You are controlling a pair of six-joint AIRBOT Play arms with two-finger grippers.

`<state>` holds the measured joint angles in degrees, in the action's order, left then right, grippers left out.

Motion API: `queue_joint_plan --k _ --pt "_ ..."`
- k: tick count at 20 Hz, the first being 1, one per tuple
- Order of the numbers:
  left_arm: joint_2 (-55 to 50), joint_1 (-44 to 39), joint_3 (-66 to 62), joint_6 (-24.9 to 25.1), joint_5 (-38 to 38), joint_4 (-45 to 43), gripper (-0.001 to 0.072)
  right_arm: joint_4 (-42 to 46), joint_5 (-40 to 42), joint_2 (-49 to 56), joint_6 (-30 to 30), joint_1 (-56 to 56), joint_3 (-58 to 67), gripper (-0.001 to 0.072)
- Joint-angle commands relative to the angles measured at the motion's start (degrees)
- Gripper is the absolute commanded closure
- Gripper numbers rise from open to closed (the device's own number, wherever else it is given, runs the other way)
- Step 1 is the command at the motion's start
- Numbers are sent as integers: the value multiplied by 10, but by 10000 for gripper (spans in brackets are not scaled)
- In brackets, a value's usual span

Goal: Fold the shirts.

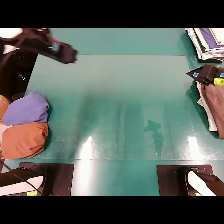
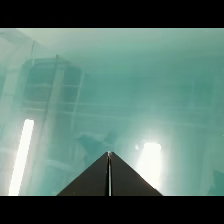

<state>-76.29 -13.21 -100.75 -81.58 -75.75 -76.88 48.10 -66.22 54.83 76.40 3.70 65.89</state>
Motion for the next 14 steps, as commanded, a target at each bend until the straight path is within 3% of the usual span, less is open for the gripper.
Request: queue_joint_plan --k 1,7,8,9,10,12,13,14 --pt "67 99 49 -10 -66 -57 684 0 -8 0 0 0 0 695" --pt "126 282 237 -5 -53 -100 681 0 -7 0 0 -1 0 694" --pt "126 298 273 -5 -31 -100 539 0 -7 0 0 0 0 694" --pt "125 306 305 -5 -6 -100 182 1 -7 0 0 0 0 694" --pt "123 308 336 -6 25 -100 5 1 -4 0 0 -1 0 694" --pt "122 308 395 -5 95 -101 171 1 -2 3 0 0 0 694" --pt "122 308 419 -5 131 -101 220 0 -2 5 0 -1 0 694" --pt "122 308 442 -5 167 -102 218 0 -2 8 0 -1 0 695"
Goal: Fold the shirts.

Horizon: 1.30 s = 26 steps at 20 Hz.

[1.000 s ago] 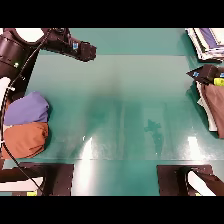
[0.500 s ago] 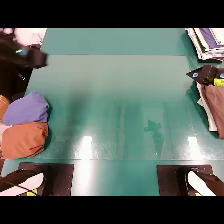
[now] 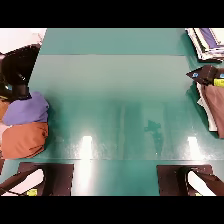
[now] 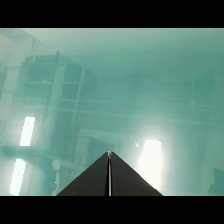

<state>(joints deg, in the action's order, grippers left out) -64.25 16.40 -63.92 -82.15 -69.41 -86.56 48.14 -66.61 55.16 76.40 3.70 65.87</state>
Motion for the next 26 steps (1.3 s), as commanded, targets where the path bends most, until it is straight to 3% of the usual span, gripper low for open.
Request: queue_joint_plan --k 1,7,9,11,15,18,24,26 --pt "-1 11 90 0 127 -6 217 -1 0 7 0 -1 0 694" --pt "-60 11 105 -3 139 -8 225 -1 -10 14 0 -1 0 694" --pt "-56 11 105 -4 139 -7 608 -1 -10 14 0 -1 0 694" --pt "-53 11 102 -4 137 -7 684 -1 -10 14 0 -1 0 694" --pt "-49 11 45 -3 77 -7 685 -16 -12 14 0 0 10 695" --pt "5 11 -58 -1 28 4 685 -21 -17 14 0 -1 84 695" --pt "109 11 -282 1 -84 214 687 -2 -4 14 0 0 257 695" --pt "120 -24 -329 1 -92 229 688 23 -8 14 0 0 285 695"
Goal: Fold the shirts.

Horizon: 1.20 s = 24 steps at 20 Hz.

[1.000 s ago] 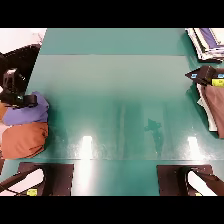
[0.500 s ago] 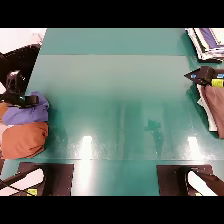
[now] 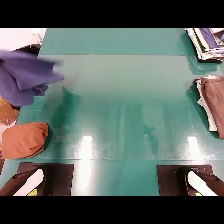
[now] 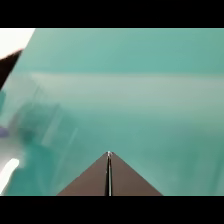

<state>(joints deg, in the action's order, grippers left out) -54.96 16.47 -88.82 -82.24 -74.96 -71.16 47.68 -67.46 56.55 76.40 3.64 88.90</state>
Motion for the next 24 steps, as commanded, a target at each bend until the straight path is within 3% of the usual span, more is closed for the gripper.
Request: queue_joint_plan --k 1,6,12,13,14,15,17,20,24 --pt "27 -55 -99 2 -39 70 688 36 -3 0 0 0 65 695" --pt "-2 -288 -106 -18 -25 15 688 34 -9 0 0 0 76 695" --pt "-155 -549 -106 -32 -77 -18 681 33 -44 0 0 0 76 695" --pt "-186 -579 -106 -28 -70 -17 516 33 -52 0 0 0 76 694" --pt "-213 -599 -106 -28 -59 -17 243 33 -58 0 0 0 76 694" --pt "-240 -612 -106 -25 -45 -18 157 33 -64 0 0 0 76 694" --pt "-277 -612 -106 -5 -28 -38 157 33 -73 0 0 0 76 695" --pt "-297 -567 -102 -20 -13 -120 156 34 -82 0 0 0 76 695" --pt "-298 -450 -24 -61 41 -96 156 34 -82 0 0 0 76 694"
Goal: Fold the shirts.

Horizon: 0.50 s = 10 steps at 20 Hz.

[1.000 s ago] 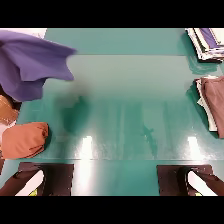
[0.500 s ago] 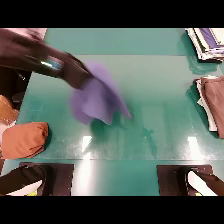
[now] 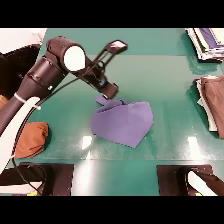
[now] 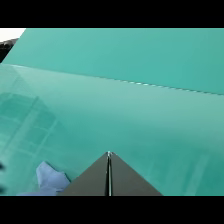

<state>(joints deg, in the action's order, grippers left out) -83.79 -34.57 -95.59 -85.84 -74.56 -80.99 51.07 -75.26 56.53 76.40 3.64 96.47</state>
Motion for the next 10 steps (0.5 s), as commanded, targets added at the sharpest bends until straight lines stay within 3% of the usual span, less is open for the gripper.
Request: queue_joint_plan --k 1,3,6,10 --pt "-10 85 80 -23 53 32 156 0 -4 0 0 0 0 695" --pt "-10 115 155 -4 94 101 156 0 -4 0 0 0 0 694" --pt "-10 120 238 67 165 197 157 0 -3 0 0 0 0 694" --pt "-27 101 260 99 202 247 157 0 -4 0 0 0 -1 695"
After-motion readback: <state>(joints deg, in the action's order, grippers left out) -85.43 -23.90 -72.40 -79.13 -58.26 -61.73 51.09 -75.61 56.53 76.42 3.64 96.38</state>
